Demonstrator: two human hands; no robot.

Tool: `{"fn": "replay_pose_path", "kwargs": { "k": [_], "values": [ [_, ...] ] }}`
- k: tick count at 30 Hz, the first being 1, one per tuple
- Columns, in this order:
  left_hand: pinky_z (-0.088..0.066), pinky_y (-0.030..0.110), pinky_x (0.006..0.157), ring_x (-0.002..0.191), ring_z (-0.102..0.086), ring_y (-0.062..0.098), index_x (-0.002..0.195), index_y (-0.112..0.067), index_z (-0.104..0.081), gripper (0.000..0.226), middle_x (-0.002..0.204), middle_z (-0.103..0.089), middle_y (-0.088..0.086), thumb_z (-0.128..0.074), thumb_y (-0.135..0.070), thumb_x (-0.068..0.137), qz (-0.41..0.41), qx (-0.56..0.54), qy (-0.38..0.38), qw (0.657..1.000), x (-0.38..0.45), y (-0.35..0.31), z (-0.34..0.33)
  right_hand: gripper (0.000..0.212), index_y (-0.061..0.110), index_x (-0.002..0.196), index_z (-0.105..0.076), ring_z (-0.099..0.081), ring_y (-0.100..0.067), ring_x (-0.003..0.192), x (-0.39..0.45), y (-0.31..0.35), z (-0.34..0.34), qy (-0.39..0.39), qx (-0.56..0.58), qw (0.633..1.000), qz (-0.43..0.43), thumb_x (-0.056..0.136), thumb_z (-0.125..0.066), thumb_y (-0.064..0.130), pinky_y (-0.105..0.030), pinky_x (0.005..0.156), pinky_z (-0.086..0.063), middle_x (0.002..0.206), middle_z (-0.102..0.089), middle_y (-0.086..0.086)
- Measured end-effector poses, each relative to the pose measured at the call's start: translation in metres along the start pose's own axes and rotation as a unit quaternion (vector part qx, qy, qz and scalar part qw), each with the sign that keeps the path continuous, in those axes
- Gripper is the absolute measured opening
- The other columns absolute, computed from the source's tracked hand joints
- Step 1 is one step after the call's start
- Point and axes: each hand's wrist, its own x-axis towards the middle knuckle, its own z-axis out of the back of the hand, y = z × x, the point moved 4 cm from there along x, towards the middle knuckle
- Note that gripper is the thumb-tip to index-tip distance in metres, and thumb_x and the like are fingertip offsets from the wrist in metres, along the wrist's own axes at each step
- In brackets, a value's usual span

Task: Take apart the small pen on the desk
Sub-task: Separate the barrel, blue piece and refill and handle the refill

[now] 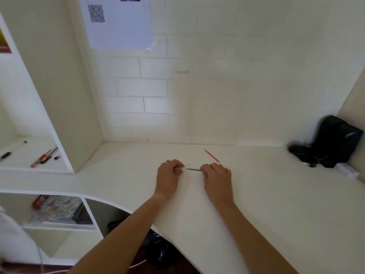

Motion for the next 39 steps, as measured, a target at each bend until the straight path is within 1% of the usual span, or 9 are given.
{"fn": "replay_pose_path", "kwargs": {
  "k": [4,11,15,18,21,23,25,28,39],
  "values": [
    [-0.048,0.026,0.082,0.092,-0.06,0.013,0.088,-0.024,-0.072,0.029,0.088,-0.067,-0.004,-0.06,0.003,0.085,-0.02,-0.002,0.011,1.0,0.0,-0.001,-0.001,0.014,0.027,0.099,-0.069,-0.059,-0.018,0.084,0.0,0.001,0.0,0.001,0.003,1.0,0.003,0.092,-0.062,0.017,-0.03,0.083,-0.031,0.089,-0.065,0.009],
    [-0.045,0.019,0.076,0.087,-0.059,0.007,0.09,-0.024,-0.075,0.031,0.086,-0.067,-0.004,-0.061,0.003,0.085,-0.035,-0.01,0.032,0.999,-0.001,-0.003,-0.004,0.015,0.028,0.099,-0.07,-0.059,-0.018,0.085,0.0,0.001,0.0,0.008,0.015,1.0,0.012,0.092,-0.064,0.016,-0.03,0.084,-0.032,0.09,-0.065,0.009],
    [-0.043,0.011,0.073,0.087,-0.059,0.005,0.094,-0.021,-0.075,0.031,0.085,-0.07,-0.007,-0.06,0.004,0.087,-0.045,-0.011,0.033,0.998,-0.002,-0.004,-0.003,0.016,0.028,0.1,-0.07,-0.06,-0.018,0.087,0.0,0.002,0.0,0.019,0.024,0.999,0.022,0.091,-0.065,0.016,-0.03,0.083,-0.032,0.091,-0.065,0.009],
    [-0.044,0.011,0.071,0.083,-0.06,0.006,0.091,-0.021,-0.072,0.028,0.085,-0.071,-0.006,-0.061,0.004,0.087,-0.045,-0.024,0.039,0.998,-0.003,-0.006,-0.001,0.018,0.028,0.101,-0.07,-0.06,-0.018,0.088,0.0,0.002,0.001,0.02,0.034,0.999,0.024,0.091,-0.065,0.014,-0.03,0.084,-0.033,0.093,-0.066,0.009],
    [-0.044,0.012,0.07,0.08,-0.061,0.007,0.087,-0.021,-0.071,0.026,0.083,-0.07,-0.005,-0.061,0.003,0.087,-0.054,-0.032,0.046,0.997,-0.004,-0.01,0.0,0.021,0.025,0.107,-0.07,-0.06,-0.018,0.089,-0.001,0.003,0.004,0.017,0.055,0.998,0.019,0.091,-0.065,0.011,-0.031,0.086,-0.038,0.093,-0.067,0.007],
    [-0.044,0.011,0.071,0.081,-0.062,0.006,0.088,-0.021,-0.071,0.026,0.083,-0.071,-0.006,-0.061,0.003,0.088,-0.06,-0.036,0.046,0.997,-0.005,-0.011,0.0,0.024,0.02,0.111,-0.065,-0.06,-0.019,0.085,0.0,0.004,0.006,0.019,0.084,0.996,0.012,0.091,-0.064,0.008,-0.035,0.085,-0.044,0.088,-0.066,0.005],
    [-0.045,0.011,0.072,0.084,-0.064,0.006,0.09,-0.021,-0.073,0.026,0.085,-0.073,-0.007,-0.062,0.003,0.088,-0.065,-0.035,0.046,0.996,-0.006,-0.011,0.0,0.016,0.018,0.102,-0.063,-0.057,-0.019,0.076,0.0,0.004,0.008,0.021,0.101,0.995,0.012,0.091,-0.063,0.006,-0.034,0.079,-0.044,0.081,-0.064,0.004],
    [-0.045,0.01,0.074,0.084,-0.066,0.006,0.089,-0.02,-0.074,0.026,0.086,-0.074,-0.008,-0.064,0.004,0.086,-0.062,-0.041,0.052,0.996,-0.006,-0.012,0.0,0.013,0.018,0.089,-0.062,-0.044,-0.014,0.068,0.001,0.002,0.007,0.023,0.104,0.994,0.015,0.092,-0.063,0.005,-0.029,0.074,-0.034,0.075,-0.059,0.005],
    [-0.045,0.009,0.074,0.081,-0.066,0.003,0.089,-0.018,-0.076,0.022,0.083,-0.075,-0.009,-0.067,0.001,0.085,-0.063,-0.016,0.073,0.995,-0.006,-0.01,0.0,0.014,0.016,0.09,-0.065,-0.047,-0.014,0.066,0.003,-0.004,0.002,0.036,0.154,0.987,0.024,0.091,-0.059,0.003,-0.029,0.072,-0.035,0.074,-0.063,0.003]
  ]
}}
